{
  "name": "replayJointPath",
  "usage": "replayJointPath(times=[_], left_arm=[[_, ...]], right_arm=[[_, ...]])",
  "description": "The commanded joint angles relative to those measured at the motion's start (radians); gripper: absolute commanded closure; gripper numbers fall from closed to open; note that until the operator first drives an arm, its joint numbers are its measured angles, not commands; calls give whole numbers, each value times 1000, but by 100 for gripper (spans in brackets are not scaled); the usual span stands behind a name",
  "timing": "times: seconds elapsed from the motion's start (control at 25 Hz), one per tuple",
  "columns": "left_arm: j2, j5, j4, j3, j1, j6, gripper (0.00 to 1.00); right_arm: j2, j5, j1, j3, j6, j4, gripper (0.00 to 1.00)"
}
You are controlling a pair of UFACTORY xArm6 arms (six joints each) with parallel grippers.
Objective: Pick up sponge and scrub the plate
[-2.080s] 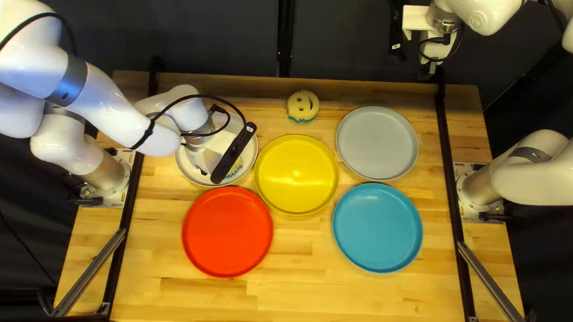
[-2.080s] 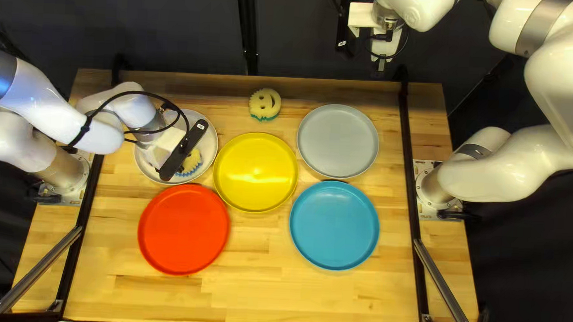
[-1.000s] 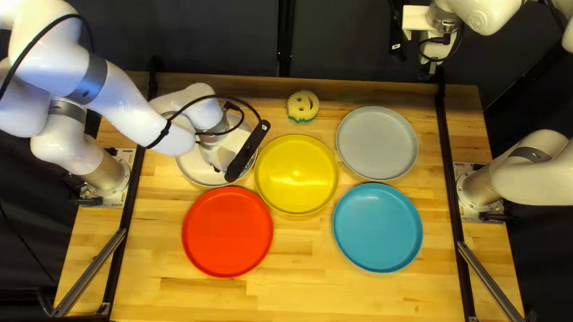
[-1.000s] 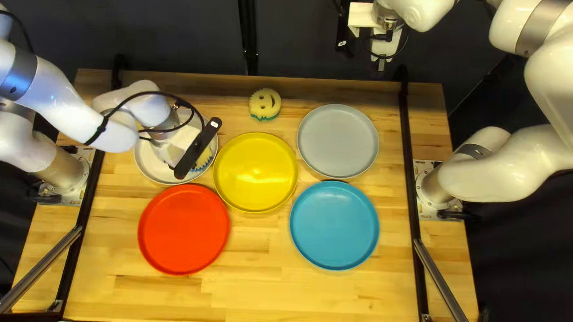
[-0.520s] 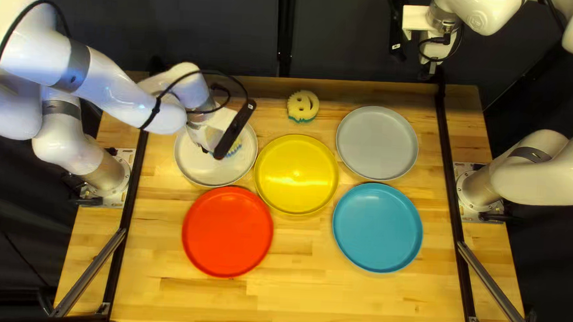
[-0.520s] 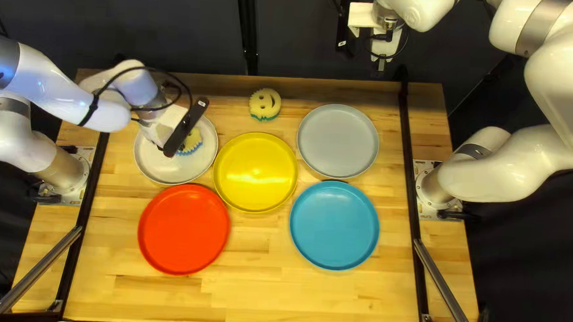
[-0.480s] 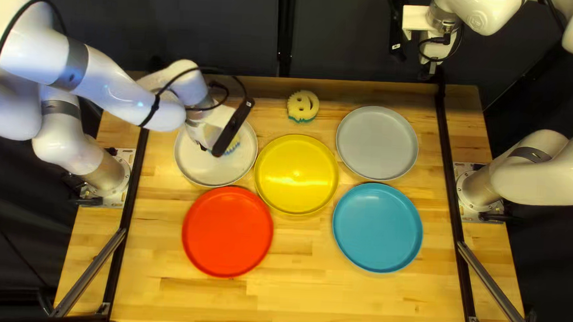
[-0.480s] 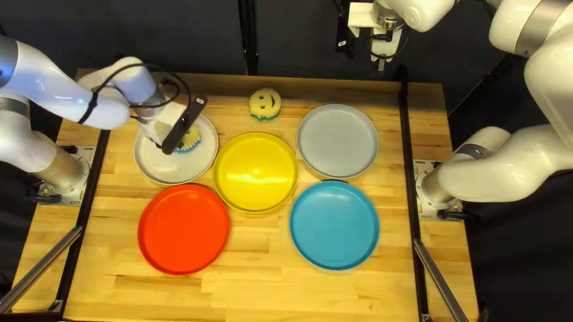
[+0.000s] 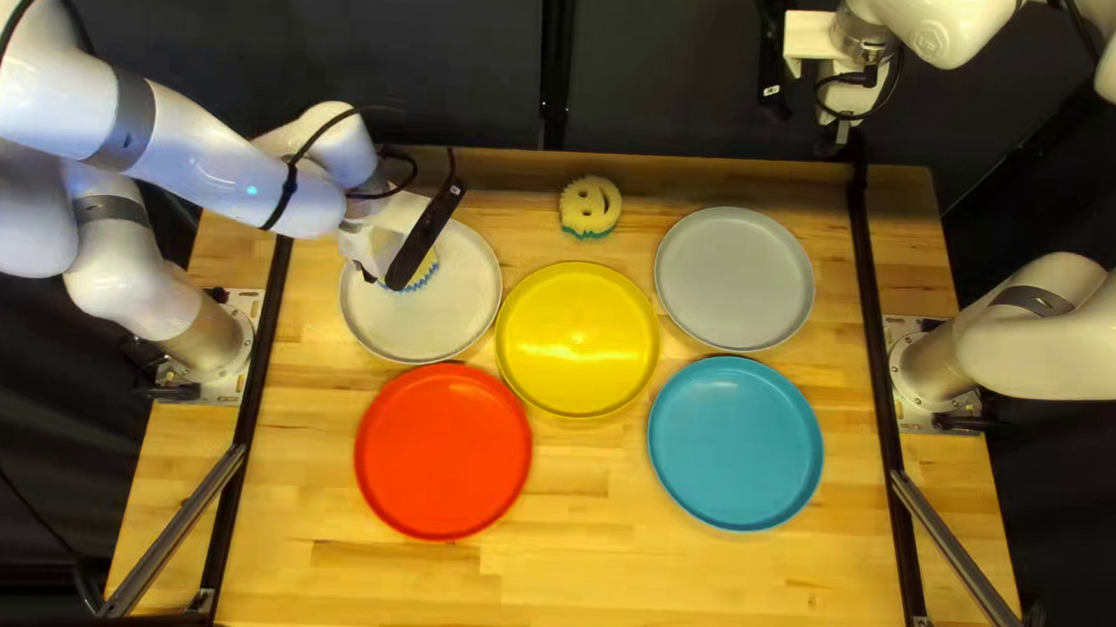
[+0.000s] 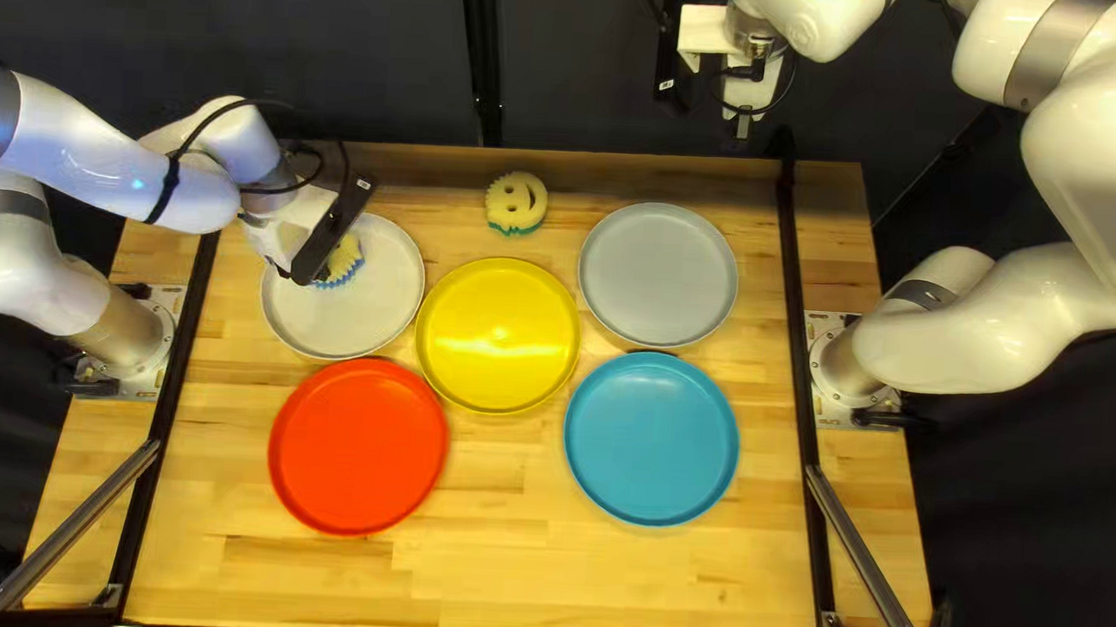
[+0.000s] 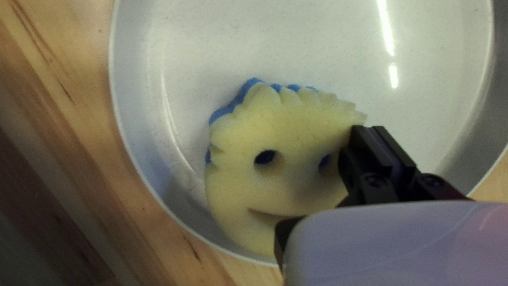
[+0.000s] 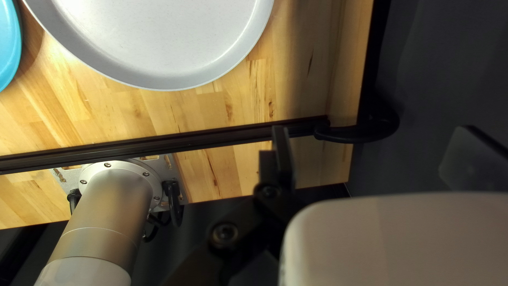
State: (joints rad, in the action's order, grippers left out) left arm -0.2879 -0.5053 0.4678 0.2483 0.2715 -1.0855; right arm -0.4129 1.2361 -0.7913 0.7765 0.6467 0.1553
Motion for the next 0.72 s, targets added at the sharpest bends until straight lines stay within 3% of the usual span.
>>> replayJointPath(times=[0.04, 0.16, 0.32, 0.72], left_arm=[[40, 70, 0, 42, -158, 137, 100], [61, 96, -26, 67, -217, 200, 100], [21, 85, -66, 45, -217, 233, 100], [-109, -31, -77, -69, 34, 47, 100]], right_arm=[[0, 0, 0, 0, 0, 0, 0], [0, 0, 0, 0, 0, 0, 0], [0, 0, 0, 0, 0, 0, 0], [0, 0, 0, 0, 0, 0, 0]])
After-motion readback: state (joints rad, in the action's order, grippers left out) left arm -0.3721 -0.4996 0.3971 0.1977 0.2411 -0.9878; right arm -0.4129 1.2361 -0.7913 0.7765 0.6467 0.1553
